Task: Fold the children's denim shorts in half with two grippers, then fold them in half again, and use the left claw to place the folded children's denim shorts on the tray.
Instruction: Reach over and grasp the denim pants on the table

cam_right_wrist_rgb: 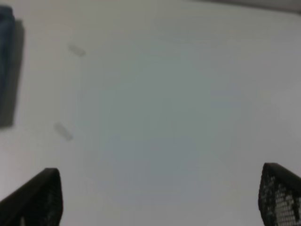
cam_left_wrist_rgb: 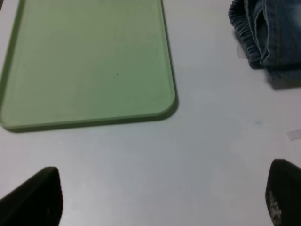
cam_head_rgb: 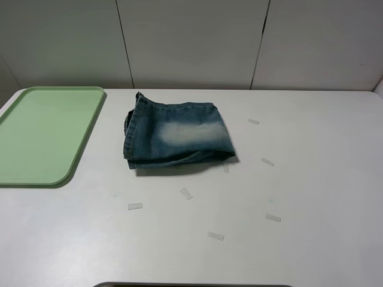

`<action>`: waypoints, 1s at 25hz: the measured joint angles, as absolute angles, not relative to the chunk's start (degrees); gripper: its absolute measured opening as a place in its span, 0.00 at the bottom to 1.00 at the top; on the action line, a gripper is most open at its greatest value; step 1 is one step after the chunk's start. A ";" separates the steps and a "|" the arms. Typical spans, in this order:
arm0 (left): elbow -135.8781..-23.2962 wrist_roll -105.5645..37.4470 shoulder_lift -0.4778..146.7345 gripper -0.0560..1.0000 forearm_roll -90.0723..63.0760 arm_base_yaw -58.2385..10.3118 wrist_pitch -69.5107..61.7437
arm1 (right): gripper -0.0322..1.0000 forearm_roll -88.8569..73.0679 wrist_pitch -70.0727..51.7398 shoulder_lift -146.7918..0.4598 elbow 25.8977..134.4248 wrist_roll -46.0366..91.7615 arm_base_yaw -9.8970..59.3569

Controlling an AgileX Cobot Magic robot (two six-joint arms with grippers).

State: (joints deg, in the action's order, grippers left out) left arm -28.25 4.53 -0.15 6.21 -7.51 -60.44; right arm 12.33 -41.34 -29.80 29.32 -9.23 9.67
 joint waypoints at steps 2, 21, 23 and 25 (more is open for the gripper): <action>-28.25 4.53 -0.15 0.86 6.21 -7.51 -60.44 | 0.64 12.33 -41.52 -27.56 30.39 -9.23 9.67; -28.25 4.53 -0.15 0.86 6.26 -7.51 -60.44 | 0.64 11.55 -65.06 0.34 31.01 -8.31 9.67; -28.25 4.53 -0.15 0.86 6.26 -7.51 -60.44 | 0.64 9.20 -65.07 0.34 30.78 -8.31 9.67; -28.25 4.53 -0.15 0.86 6.26 -7.51 -60.44 | 0.64 7.73 -65.15 0.39 30.33 -8.14 9.67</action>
State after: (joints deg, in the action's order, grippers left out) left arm -28.25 4.53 -0.15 6.26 -7.51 -60.44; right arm 7.73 -65.15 0.39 30.33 -8.14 9.67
